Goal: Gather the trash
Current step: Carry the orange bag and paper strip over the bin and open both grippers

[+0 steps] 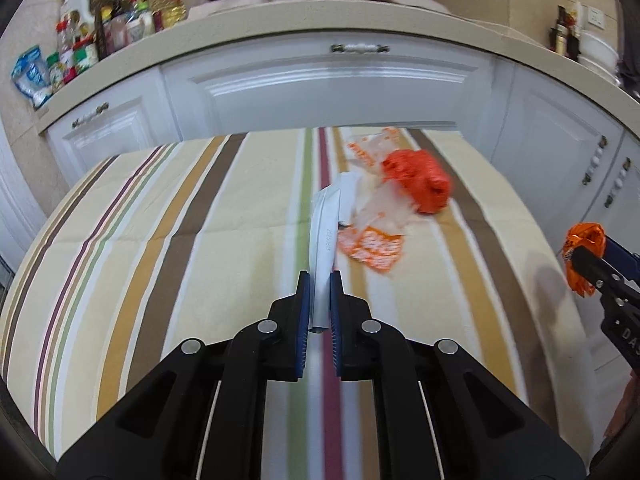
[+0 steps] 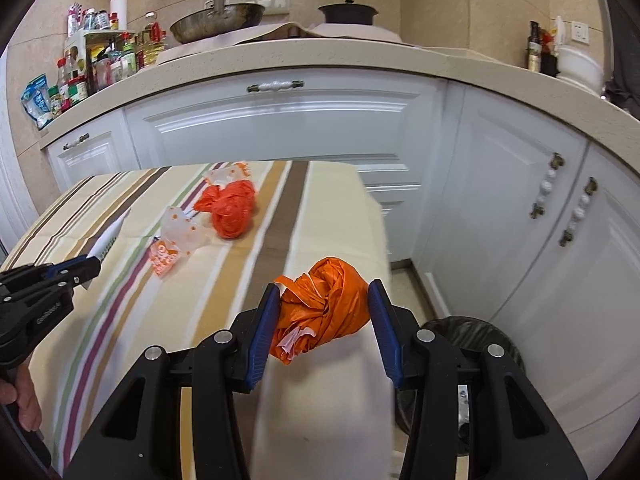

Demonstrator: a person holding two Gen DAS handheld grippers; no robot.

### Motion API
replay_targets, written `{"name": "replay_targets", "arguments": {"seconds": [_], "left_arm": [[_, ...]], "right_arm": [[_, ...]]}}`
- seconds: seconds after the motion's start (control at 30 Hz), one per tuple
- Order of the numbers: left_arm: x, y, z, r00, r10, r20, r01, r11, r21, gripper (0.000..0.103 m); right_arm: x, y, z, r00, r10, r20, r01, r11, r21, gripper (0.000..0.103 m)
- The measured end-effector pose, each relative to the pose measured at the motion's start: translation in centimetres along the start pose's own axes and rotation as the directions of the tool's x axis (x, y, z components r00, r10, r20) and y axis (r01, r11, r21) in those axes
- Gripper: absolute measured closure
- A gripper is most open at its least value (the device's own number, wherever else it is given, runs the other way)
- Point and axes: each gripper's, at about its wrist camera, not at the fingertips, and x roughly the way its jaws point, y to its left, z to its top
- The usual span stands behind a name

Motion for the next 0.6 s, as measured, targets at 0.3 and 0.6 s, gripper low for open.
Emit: {"name": "replay_targets", "arguments": {"seconds": [0.3,0.6], "left_arm": [[-1.6,-8.6,0.1,0.991,-0.131,0.018,0.127,0.983,0.136,0.093],[-1.5,-17.8,-0.3,0.973,-0.232,-0.011,0.227,0.938,0.264,0.093]], "right_arm": [[-2.5,-5.4,-1.4,0.994,-0.105,0.02,0.104,0.992,0.072,0.057],[-3.8,-12.1,-3.4,0.976,-0.22,0.003,0.217,0.964,0.156,0.057]]}}
